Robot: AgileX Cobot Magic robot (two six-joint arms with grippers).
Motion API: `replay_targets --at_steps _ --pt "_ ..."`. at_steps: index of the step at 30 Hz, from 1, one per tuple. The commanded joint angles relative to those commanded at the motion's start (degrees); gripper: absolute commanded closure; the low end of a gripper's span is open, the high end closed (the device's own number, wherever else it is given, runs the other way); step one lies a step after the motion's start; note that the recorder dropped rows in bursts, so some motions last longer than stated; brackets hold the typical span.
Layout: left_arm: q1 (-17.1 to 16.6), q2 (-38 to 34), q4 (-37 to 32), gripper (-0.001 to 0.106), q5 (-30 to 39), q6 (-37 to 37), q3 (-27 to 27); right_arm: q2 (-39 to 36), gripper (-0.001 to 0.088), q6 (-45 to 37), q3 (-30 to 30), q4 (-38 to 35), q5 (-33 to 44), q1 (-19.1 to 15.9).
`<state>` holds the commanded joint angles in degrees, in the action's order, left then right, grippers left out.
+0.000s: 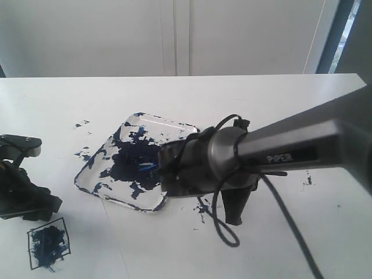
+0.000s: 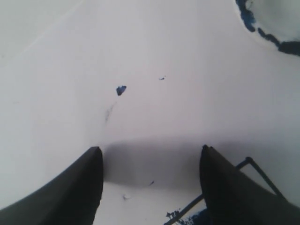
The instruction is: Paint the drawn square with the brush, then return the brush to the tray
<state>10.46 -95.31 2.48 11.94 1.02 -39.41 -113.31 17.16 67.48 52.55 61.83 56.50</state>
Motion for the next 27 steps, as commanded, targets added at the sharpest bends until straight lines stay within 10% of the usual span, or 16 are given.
replay_targets --at_steps 17,27 --pt "0.0 0.0 0.0 0.041 0.4 0.2 0.0 2.0 0.0860 -9.6 -0.1 -26.1 -16.3 -6.4" --pt "0.0 0.0 0.0 0.041 0.7 0.2 0.0 2.0 0.0469 -8.8 -0.2 -26.5 -17.6 -6.4"
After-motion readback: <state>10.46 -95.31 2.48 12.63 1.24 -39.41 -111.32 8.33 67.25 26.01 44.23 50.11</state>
